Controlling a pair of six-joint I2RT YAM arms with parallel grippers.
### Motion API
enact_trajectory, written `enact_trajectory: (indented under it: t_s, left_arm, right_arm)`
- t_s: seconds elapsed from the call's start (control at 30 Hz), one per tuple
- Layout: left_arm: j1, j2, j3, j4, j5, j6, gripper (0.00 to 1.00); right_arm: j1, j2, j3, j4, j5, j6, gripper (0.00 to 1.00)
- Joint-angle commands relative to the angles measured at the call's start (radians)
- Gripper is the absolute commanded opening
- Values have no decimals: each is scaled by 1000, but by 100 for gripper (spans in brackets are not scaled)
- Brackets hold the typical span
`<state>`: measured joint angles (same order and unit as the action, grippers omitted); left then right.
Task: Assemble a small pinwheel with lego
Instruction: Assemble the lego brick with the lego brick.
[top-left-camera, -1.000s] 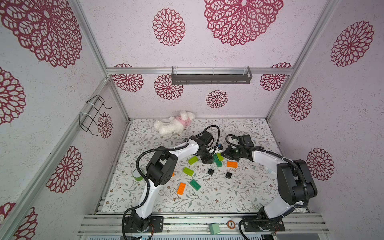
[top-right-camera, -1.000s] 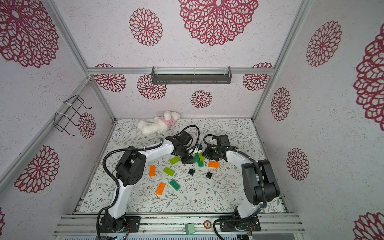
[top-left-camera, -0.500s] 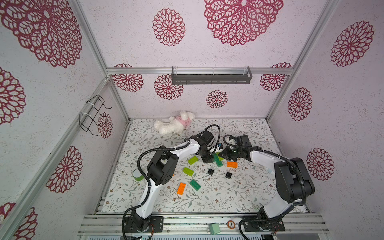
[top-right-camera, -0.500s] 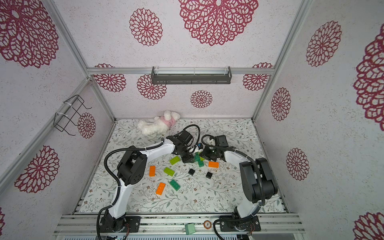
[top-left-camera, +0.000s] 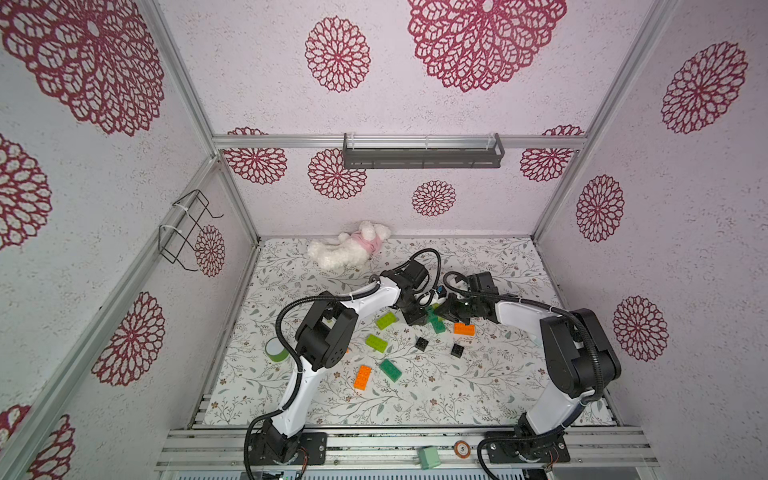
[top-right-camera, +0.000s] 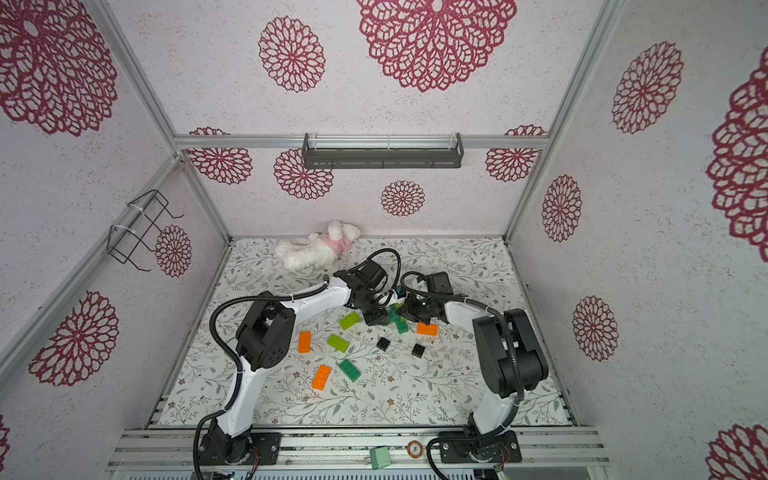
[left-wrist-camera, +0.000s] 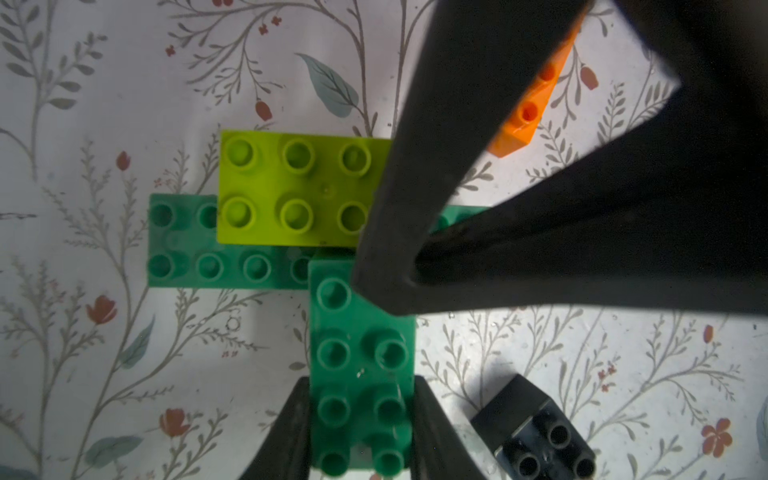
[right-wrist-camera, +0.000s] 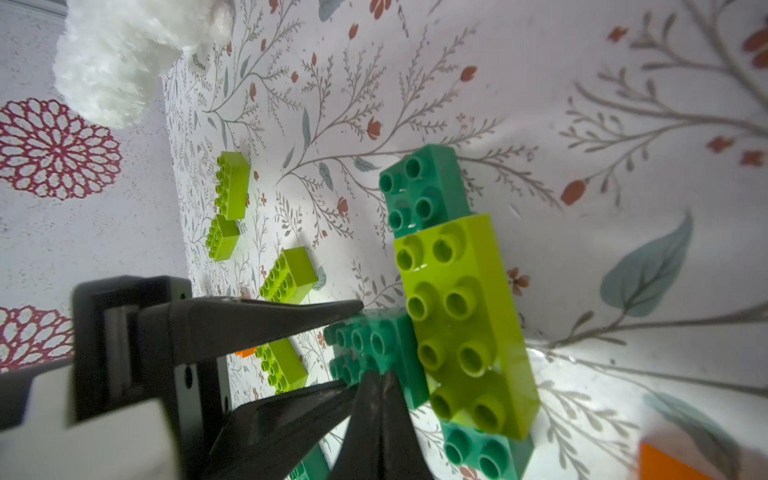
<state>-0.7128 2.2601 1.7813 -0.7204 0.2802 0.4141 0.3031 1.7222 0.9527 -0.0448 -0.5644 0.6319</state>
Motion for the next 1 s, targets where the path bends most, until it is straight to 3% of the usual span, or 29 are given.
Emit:
enact_trajectory:
  t_s: [0.0, 0.2, 0.63, 0.97]
  left_arm:
    - [-8, 21, 20, 7, 14, 9, 31]
    - [-8, 25, 27, 7, 13, 7, 32]
    - [-7, 19, 34, 38, 13, -21, 33]
    - [-10, -5, -10, 110, 19, -61, 36]
  right_arm:
    - [12, 5, 6, -14, 64, 19, 0]
    - [30, 2, 13, -20, 49, 14, 0]
    - [59, -6, 11, -133, 221, -52, 0]
    - [52, -9, -6, -166, 268, -78, 0]
